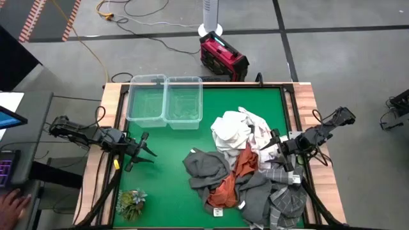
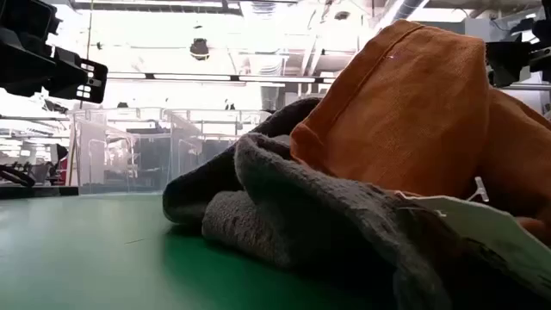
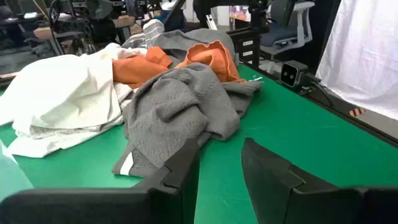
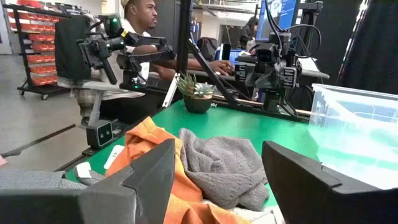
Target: Sort towels by color in basket
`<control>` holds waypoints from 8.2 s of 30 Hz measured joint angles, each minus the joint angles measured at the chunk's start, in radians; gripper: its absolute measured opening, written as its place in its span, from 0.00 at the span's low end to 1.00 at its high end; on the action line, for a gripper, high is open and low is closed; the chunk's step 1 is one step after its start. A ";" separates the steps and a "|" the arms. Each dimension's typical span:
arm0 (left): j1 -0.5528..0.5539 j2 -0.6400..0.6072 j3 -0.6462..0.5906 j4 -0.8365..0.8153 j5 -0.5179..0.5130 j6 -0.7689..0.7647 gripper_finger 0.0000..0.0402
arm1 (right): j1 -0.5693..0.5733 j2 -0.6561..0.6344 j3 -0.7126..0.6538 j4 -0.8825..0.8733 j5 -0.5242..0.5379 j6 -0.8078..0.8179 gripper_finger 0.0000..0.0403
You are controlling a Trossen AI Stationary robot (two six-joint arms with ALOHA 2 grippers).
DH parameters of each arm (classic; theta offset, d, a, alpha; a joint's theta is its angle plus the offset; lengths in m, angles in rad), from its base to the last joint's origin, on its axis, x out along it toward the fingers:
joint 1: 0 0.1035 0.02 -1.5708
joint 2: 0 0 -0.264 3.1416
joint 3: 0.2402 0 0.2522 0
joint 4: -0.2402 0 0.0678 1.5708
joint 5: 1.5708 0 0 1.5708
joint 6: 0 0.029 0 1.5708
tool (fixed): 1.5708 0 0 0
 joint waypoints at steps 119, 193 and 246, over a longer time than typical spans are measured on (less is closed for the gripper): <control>0.000 0.000 -0.004 0.261 -0.076 -0.093 0.28 | 0.000 0.000 -0.004 0.171 0.000 0.244 0.67; 0.267 1.137 0.911 -0.391 -0.467 0.007 0.41 | -0.378 1.276 0.960 -0.503 0.210 0.236 0.67; 0.452 1.354 0.994 -0.169 -0.276 0.107 0.10 | -0.281 1.262 0.960 -0.512 0.210 0.314 0.67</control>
